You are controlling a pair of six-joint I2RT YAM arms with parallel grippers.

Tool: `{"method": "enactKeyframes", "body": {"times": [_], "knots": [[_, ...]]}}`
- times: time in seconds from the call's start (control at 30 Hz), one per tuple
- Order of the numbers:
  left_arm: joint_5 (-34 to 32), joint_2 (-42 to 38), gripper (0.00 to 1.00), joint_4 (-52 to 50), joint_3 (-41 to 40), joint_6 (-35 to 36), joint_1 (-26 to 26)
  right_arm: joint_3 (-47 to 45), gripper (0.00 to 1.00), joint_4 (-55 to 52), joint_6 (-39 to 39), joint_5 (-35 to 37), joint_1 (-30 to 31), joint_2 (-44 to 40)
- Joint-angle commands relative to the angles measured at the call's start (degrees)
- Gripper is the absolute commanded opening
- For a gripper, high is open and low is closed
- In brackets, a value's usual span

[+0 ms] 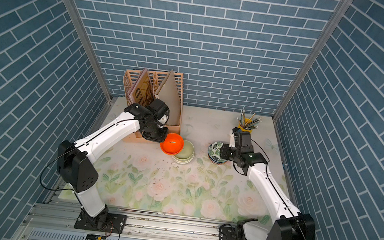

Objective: Stack the bowls
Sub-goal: Place the bowl on the bowl.

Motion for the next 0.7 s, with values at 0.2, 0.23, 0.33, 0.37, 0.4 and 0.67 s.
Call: {"method": "enactKeyframes", "body": {"times": [0.2, 0.23, 0.33, 0.37, 0.4, 0.67], "knots": [[0.61, 3.86, 0.0, 0.38, 4.35, -0.36, -1.82, -0.4, 0.24, -0.91, -0.65, 1.2, 0.4, -0.6], [0.64, 4.17, 0.0, 0.53, 4.63, -0.36, -1.94, -0.48, 0.24, -0.91, -0.62, 1.21, 0.42, -0.59], [0.75, 5.1, 0.0, 0.61, 5.61, -0.36, -2.39, -0.46, 0.24, -0.83, -0.62, 1.21, 0.42, -0.52], [0.86, 5.43, 0.0, 0.68, 5.96, -0.37, -2.43, -0.51, 0.24, -0.83, -0.67, 1.19, 0.42, -0.44], [0.94, 5.74, 0.0, 0.83, 6.24, -0.41, -2.51, -0.47, 0.24, -0.83, -0.69, 1.22, 0.42, -0.43], [2.0, 8.51, 0.0, 2.31, 7.23, -0.31, -3.15, -0.59, 0.24, -0.91, -0.71, 1.42, 0.42, -0.17]]}}
